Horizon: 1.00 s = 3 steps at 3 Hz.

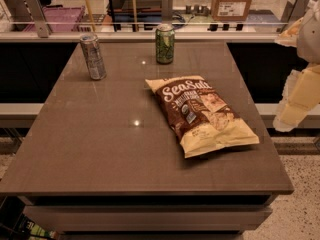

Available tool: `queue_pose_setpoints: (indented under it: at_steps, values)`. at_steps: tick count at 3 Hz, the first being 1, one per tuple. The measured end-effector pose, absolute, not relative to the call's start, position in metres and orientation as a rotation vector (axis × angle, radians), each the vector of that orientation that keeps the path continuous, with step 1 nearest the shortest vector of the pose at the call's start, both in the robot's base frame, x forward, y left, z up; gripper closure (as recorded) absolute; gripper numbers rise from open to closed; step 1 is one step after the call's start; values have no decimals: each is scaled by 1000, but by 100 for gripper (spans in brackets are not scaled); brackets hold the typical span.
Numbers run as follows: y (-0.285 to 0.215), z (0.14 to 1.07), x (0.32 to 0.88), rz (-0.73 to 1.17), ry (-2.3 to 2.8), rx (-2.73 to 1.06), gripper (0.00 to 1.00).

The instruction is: Pick green can

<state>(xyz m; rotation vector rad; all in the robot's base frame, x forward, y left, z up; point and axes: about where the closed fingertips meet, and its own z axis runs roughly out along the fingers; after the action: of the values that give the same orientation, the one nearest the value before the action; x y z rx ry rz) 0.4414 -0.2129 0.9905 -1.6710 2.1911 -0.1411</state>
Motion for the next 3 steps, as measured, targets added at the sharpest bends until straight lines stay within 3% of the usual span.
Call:
queue_pose_setpoints:
  at_steps: [3]
  values:
    - [-215,991,487,-69,2144,-1251,0]
